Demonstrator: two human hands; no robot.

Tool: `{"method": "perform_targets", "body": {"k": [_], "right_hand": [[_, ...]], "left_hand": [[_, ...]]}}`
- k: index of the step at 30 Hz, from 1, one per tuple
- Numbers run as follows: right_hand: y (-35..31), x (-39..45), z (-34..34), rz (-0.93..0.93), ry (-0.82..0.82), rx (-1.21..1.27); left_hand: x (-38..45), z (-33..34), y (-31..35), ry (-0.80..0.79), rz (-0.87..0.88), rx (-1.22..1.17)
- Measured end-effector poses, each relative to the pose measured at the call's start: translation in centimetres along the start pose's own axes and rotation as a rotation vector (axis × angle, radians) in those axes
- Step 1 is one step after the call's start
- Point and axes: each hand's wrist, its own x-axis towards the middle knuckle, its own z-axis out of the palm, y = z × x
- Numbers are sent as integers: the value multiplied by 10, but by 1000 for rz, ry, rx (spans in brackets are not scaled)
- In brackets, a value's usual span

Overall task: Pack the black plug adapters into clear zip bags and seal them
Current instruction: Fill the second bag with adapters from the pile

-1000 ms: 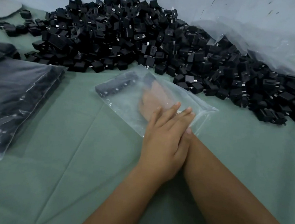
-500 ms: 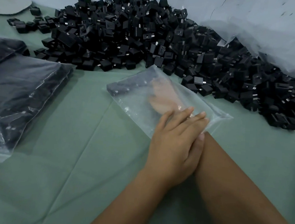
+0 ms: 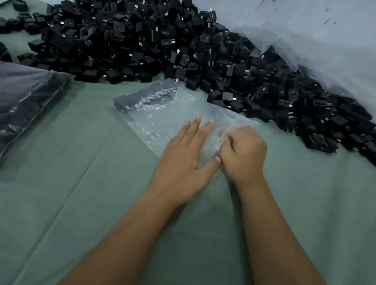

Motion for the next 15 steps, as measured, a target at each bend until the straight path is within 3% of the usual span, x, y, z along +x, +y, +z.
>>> {"method": "perform_targets", "body": {"k": [2, 4, 6, 11, 15], "right_hand": [[13, 0, -3, 166, 313, 37], [26, 3, -8, 371, 434, 90], [42, 8, -7, 546, 330, 88], [65, 22, 2, 566, 24, 76], [81, 41, 7, 776, -199, 122]], "left_hand": [[-1, 1, -1, -30, -25, 7], [-1, 2, -2, -65, -47, 61], [-1, 3, -3, -98, -67, 128], [2, 4, -5, -99, -63, 179], [2, 6, -7, -101, -51, 221]]}}
